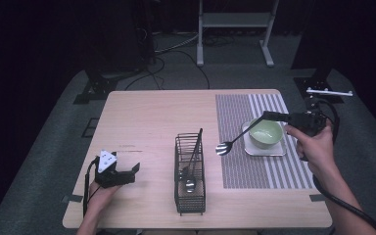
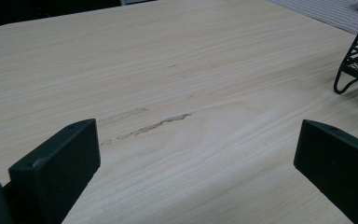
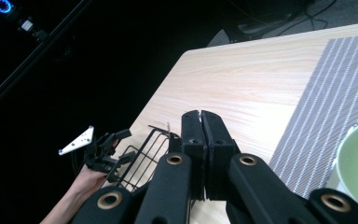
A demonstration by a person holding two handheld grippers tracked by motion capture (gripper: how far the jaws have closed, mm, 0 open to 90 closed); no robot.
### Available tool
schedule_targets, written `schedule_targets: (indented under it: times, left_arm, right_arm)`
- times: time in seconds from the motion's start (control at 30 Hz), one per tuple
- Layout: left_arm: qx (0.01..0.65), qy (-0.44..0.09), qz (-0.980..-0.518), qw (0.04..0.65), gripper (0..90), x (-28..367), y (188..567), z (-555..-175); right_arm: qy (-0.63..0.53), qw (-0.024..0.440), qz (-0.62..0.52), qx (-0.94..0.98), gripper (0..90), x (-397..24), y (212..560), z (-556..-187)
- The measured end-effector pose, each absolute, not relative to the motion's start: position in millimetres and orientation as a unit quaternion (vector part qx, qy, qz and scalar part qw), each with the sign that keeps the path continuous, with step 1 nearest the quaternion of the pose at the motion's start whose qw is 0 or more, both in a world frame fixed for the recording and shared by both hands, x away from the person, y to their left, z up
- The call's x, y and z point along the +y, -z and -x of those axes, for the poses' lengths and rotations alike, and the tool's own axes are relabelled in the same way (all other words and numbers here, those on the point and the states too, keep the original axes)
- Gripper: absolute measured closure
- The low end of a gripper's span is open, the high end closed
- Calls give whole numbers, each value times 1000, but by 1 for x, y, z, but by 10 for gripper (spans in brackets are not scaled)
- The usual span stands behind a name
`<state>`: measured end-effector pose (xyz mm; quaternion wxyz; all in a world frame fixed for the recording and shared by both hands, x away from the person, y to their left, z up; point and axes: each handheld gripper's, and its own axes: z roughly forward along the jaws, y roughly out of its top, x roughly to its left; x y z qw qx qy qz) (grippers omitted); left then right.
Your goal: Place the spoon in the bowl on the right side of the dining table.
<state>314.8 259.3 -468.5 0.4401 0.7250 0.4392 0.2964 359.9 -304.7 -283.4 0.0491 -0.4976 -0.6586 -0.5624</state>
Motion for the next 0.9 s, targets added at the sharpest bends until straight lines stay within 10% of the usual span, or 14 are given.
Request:
schedule_targets:
  times: [0.9]
  left_arm:
    - [441, -296, -723, 441, 0, 259, 469, -315]
  right_arm:
    - [541, 26, 550, -636, 887, -331, 307, -375]
